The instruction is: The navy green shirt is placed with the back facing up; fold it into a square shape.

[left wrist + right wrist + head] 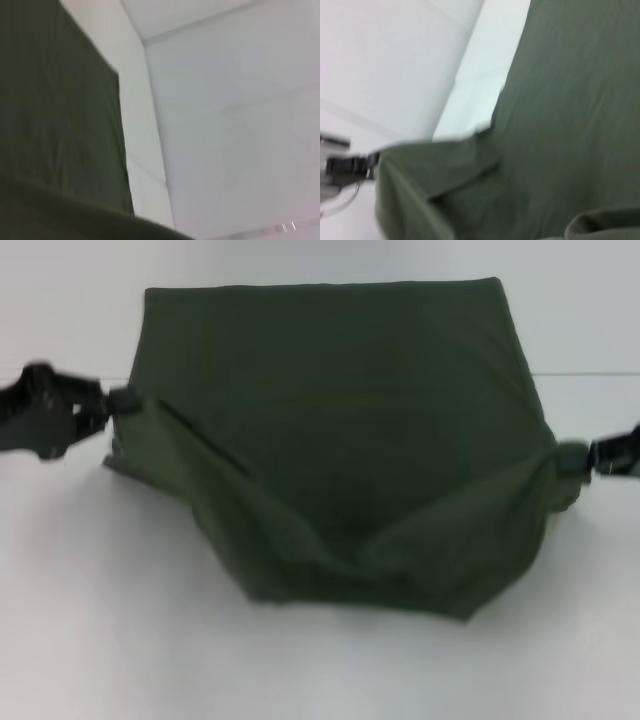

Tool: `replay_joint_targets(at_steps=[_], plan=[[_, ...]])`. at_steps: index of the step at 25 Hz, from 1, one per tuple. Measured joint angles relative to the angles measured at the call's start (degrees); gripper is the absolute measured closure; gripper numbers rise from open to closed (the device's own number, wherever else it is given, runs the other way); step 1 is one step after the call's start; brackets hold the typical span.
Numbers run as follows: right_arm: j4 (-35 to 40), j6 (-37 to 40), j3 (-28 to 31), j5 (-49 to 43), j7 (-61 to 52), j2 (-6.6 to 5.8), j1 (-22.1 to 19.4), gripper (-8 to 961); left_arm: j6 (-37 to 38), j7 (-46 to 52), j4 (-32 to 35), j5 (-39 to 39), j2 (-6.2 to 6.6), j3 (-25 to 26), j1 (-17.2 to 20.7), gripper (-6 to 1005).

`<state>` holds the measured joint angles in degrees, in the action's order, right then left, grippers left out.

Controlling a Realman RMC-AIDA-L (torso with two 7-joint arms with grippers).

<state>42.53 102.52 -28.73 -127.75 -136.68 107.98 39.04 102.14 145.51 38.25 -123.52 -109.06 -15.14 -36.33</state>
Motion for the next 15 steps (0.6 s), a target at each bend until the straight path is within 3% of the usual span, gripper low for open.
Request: replay_joint_targets(at_steps=[3, 7, 11, 15], plan=[[-0.3, -6.9, 1.7, 2.5, -1.0, -0.19, -0.5, 857, -6.6, 0.9, -0.8, 0.1, -0.08, -1.0, -2.5, 985], [-3.4, -21.6, 1.6, 3.3, 0.2, 0.48, 0.1, 851, -20.1, 0.4, -4.0, -0.1, -1.02, -6.4, -5.9, 984], [-9.5, -36.6, -0.1, 3.2, 5.0, 1.21, 3.6, 845, -34.8, 0.0, -5.6, -0.4, -3.16, -14.5, -8.6, 984], [-14.5, -50.7, -8.0, 2.6, 6.4, 2.47, 7.3, 840, -47.3, 1.0, -6.2, -0.9, -5.22, -24.6, -10.3, 984]])
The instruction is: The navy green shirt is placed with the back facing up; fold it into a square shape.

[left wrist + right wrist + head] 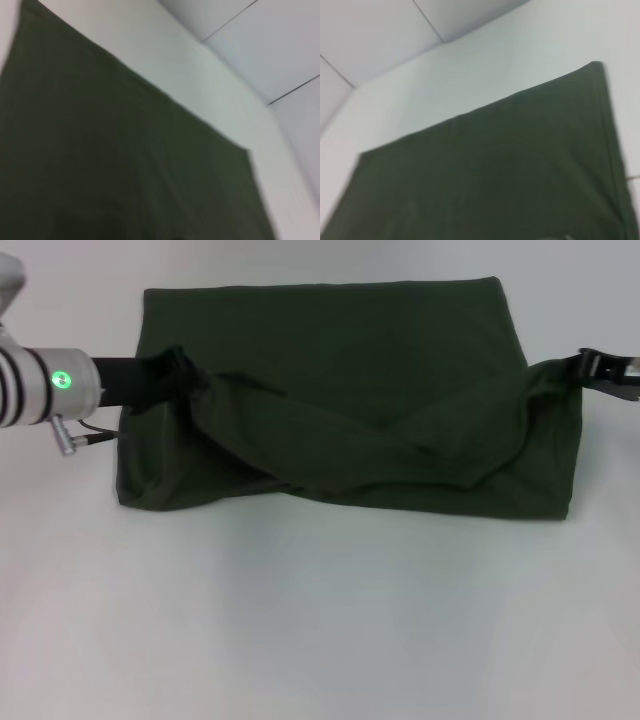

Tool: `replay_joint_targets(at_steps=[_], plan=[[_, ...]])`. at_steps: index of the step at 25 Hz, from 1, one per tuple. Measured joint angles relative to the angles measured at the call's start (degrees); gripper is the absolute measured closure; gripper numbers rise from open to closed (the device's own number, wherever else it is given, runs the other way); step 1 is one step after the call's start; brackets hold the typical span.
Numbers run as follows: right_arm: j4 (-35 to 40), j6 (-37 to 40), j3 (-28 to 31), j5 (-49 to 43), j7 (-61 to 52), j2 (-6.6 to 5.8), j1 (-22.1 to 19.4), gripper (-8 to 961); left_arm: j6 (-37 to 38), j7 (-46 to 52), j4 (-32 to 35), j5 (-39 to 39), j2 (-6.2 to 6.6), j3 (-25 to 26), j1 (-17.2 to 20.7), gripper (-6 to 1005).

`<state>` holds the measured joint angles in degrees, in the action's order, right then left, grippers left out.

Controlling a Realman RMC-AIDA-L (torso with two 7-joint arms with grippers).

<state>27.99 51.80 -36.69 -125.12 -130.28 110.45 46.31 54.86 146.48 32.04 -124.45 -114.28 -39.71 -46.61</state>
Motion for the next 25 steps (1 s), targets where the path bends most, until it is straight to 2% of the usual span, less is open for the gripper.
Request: replay_joint_targets(at_steps=[2, 5, 9, 11, 14, 17, 20, 22, 25], plan=[[-1.1, -4.8, -3.5, -0.3, -0.1, 0.92, 1.0, 837, -4.6, 1.4, -0.2, -1.1, -0.54, -4.0, -0.4, 984], [-0.8, -7.4, -5.6, -0.3, -0.4, 1.96, 1.5, 833, -6.4, 2.8, 1.0, -2.4, -0.71, -6.1, -0.3, 985], [1.9, -4.7, -4.8, 1.7, -0.8, 2.08, 0.9, 827, -4.7, 3.2, 5.8, -2.1, -0.58, -5.5, 1.1, 985], [3.6, -2.6, -4.5, 3.7, -0.9, 2.08, 0.2, 824, -4.6, 4.3, 10.3, -1.8, -1.1, -5.3, 2.4, 984], [5.0, -0.9, -4.5, 5.8, -1.1, 1.89, -0.2, 820, -6.0, 5.3, 13.1, -1.9, -1.46, -4.8, 2.5, 984], [5.1, -1.9, -4.6, 6.2, -1.1, 1.65, 0.1, 816, -8.1, 5.6, 10.8, -2.6, -0.64, -4.9, 0.4, 984], [4.0, -6.3, -6.4, 5.5, -0.7, 1.89, 1.3, 811, -11.4, 4.9, 5.6, -4.1, 0.08, -5.3, -2.4, 985], [3.2, -10.1, -8.9, 4.5, -0.7, 2.47, 2.3, 809, -13.9, 4.4, 3.5, -5.5, -0.11, -5.7, -3.4, 985], [0.7, -16.3, -12.6, 2.8, -0.7, 3.14, 4.1, 804, -16.5, 4.1, 2.8, -6.1, -1.08, -7.6, -3.6, 985]])
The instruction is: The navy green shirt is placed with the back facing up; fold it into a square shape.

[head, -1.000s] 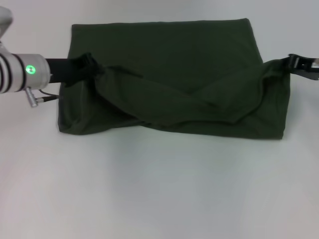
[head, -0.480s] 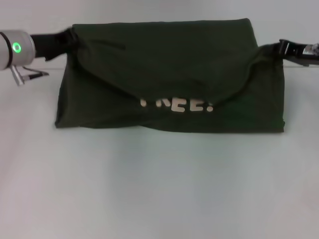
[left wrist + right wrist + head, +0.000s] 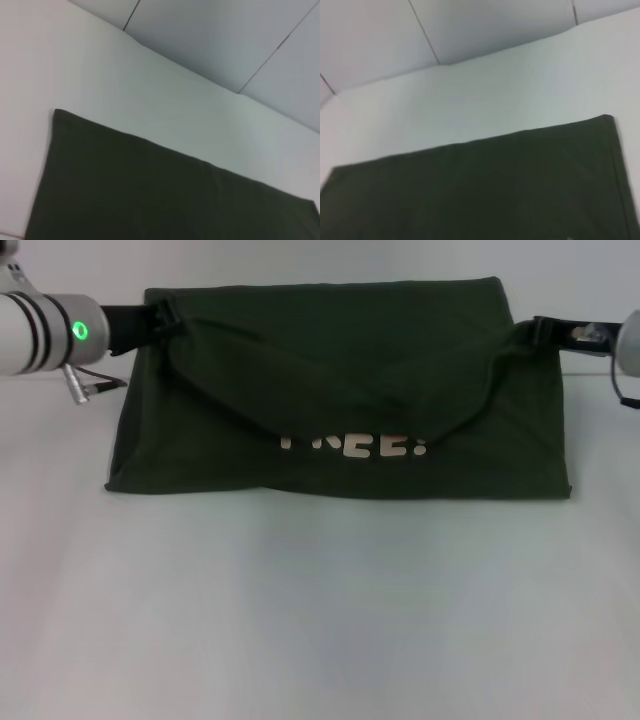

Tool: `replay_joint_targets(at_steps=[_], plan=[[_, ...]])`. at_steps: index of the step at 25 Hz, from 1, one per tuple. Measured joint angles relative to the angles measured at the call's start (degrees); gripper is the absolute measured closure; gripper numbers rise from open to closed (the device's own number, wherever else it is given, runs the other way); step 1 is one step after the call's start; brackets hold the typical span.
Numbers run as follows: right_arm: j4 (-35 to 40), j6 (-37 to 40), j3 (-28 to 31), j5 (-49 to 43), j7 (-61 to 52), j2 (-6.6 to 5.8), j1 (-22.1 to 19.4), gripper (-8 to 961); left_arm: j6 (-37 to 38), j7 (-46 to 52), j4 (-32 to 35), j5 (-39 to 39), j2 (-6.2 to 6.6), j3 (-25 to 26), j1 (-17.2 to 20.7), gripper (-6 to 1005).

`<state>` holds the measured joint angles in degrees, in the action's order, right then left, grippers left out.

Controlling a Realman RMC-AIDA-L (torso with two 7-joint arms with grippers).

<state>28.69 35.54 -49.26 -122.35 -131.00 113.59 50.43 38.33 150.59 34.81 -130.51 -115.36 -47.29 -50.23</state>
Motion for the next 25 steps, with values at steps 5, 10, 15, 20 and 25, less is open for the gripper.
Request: replay_joint_targets(at_steps=[5, 10, 15, 20, 25], plan=[[-2.0, -4.8, -1.7, -2.5, 0.2, 0.69, 2.1, 797, -1.7, -0.1, -0.1, 0.0, -0.57, -1.4, 0.2, 984], [-1.4, -4.6, -1.7, -2.8, -0.1, 0.29, 2.7, 790, -2.8, 0.6, 3.4, 0.0, -2.1, -1.0, 2.1, 985], [-0.8, -4.2, -1.7, -2.9, 0.1, 0.27, 3.3, 783, -3.2, 1.5, 6.8, 0.0, -3.36, -1.2, 3.6, 984], [-2.0, -4.9, -1.8, -3.3, 0.7, 0.38, 4.3, 776, -4.2, 1.5, 5.2, -0.1, -3.56, -1.5, 3.2, 985], [-2.9, -5.4, -1.8, -4.0, 0.3, 0.09, 4.6, 769, -4.6, 1.0, 3.4, -0.7, -3.4, -1.7, 2.9, 957]])
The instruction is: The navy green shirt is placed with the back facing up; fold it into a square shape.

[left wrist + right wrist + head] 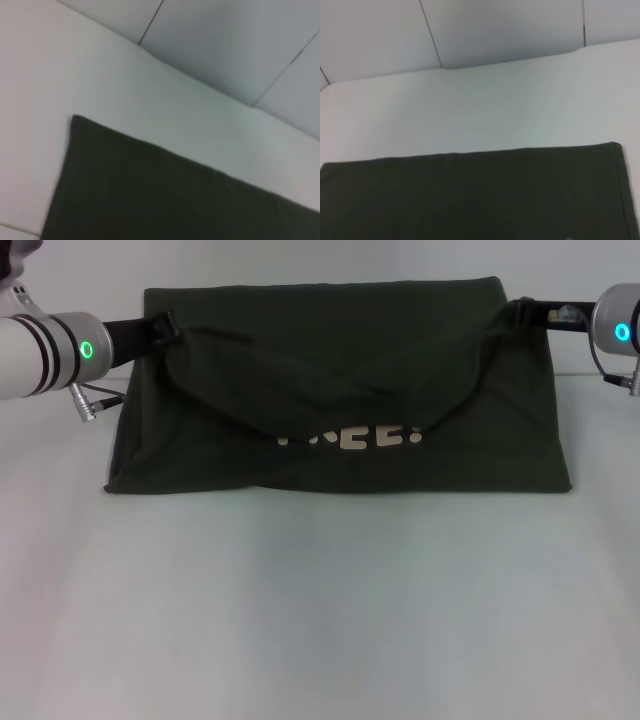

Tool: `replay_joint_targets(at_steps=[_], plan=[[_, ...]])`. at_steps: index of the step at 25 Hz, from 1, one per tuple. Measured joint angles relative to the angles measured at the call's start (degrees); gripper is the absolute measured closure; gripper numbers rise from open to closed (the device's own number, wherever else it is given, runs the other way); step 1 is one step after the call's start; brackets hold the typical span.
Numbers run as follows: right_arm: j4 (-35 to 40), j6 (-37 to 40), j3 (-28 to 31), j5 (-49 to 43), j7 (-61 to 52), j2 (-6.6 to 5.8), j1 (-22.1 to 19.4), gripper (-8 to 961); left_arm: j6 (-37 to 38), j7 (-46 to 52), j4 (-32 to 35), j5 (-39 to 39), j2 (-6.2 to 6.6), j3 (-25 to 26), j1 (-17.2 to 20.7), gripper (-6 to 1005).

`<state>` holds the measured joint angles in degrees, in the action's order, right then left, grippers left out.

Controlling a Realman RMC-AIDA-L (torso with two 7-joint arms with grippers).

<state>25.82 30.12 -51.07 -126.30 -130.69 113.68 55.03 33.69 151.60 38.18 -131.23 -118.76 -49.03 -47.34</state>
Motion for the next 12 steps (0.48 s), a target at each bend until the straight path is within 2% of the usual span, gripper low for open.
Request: replay_joint_targets(at_steps=[3, 5, 6, 9, 11, 12], plan=[[-0.4, 1.2, 0.0, -3.6, -3.2, -0.78, 0.0, 765, 1.7, -0.2, -1.8, -0.1, 1.08, -1.5, -0.8, 940], [-1.4, 2.6, 0.2, -9.3, -10.4, -2.48, 0.6, 762, 2.1, -0.5, -2.9, -0.2, 1.51, -2.9, -1.4, 929], [-1.4, 2.6, 0.2, -9.3, -10.4, -2.48, 0.6, 760, 2.2, -0.7, -3.0, -0.2, 1.52, -3.3, -1.4, 924], [-0.8, 5.8, 0.8, -11.1, -13.8, -4.3, -0.3, 756, 4.0, -0.8, -1.8, 0.2, 1.33, -2.7, 0.0, 907], [1.5, 10.0, 2.1, -10.6, -14.0, -5.2, -1.8, 670, 7.0, -0.6, 1.1, 0.9, 0.96, -1.3, 2.1, 896], [3.0, 12.6, 3.1, -10.2, -13.9, -5.53, -2.8, 626, 9.2, -0.4, 3.4, 1.4, 0.6, -0.2, 3.7, 860]])
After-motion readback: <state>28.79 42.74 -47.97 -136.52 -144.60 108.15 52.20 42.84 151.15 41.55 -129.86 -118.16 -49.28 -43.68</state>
